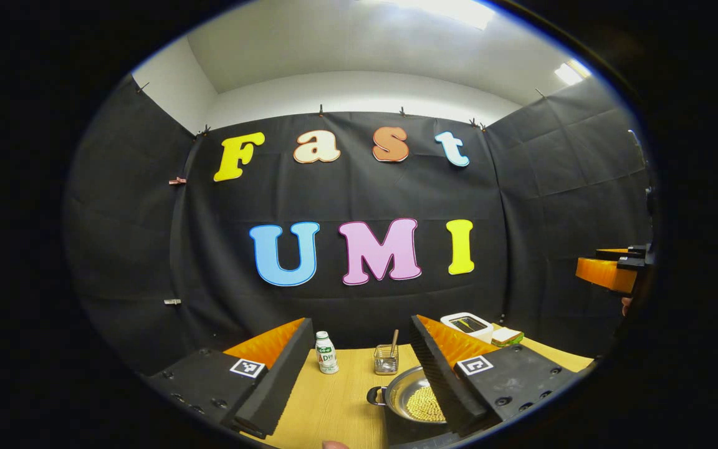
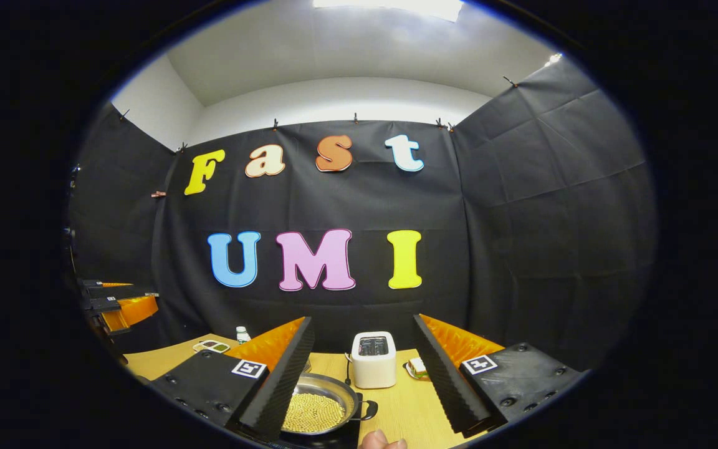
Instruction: First push the handle of the pot to place it horizontally, then grasp the pot with both hands and set it on the induction cooktop.
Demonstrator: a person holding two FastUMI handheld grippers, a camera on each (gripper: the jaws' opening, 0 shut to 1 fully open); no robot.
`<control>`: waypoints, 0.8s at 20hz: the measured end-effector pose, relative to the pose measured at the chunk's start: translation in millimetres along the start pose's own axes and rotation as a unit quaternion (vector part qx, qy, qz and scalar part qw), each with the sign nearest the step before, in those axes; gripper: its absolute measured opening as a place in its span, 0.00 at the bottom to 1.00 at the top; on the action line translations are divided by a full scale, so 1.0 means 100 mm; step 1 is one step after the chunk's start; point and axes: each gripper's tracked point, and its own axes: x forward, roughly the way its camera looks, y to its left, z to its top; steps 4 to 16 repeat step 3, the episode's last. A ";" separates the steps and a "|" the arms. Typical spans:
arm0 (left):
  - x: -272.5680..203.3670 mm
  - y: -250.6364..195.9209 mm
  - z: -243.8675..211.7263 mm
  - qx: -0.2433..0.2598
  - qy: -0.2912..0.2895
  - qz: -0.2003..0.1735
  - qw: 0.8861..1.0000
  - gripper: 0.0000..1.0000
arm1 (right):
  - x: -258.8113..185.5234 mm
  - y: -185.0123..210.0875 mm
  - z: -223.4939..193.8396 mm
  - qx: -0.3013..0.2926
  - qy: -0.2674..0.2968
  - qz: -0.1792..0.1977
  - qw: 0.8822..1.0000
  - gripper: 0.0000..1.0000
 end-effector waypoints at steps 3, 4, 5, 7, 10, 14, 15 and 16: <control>0.00 -0.01 0.03 0.000 -0.001 -0.001 1.000 0.96 | 0.00 0.02 0.02 -0.003 -0.003 0.000 1.000 0.98; 0.00 -0.01 0.03 0.000 -0.001 -0.001 1.000 0.96 | 0.00 0.02 0.02 -0.003 -0.003 0.000 1.000 0.98; 0.00 -0.01 0.03 0.000 -0.001 -0.001 1.000 0.96 | 0.00 0.02 0.02 -0.003 -0.003 0.000 1.000 0.98; 0.00 -0.01 0.03 0.000 -0.001 -0.001 1.000 0.96 | 0.00 0.02 0.02 -0.003 -0.003 0.000 1.000 0.98; 0.00 -0.01 0.03 0.000 -0.001 -0.001 1.000 0.96 | 0.00 0.02 0.02 -0.003 -0.003 0.000 1.000 0.98; 0.00 -0.01 0.03 0.000 -0.001 -0.001 1.000 0.96 | 0.00 0.02 0.02 -0.003 -0.003 0.000 1.000 0.98; 0.00 -0.01 0.03 0.000 -0.001 -0.001 1.000 0.96 | 0.00 0.02 0.02 -0.003 -0.003 0.000 1.000 0.98; 0.00 -0.01 0.03 0.000 -0.001 -0.001 1.000 0.96 | 0.00 0.02 0.02 -0.003 -0.003 0.000 1.000 0.98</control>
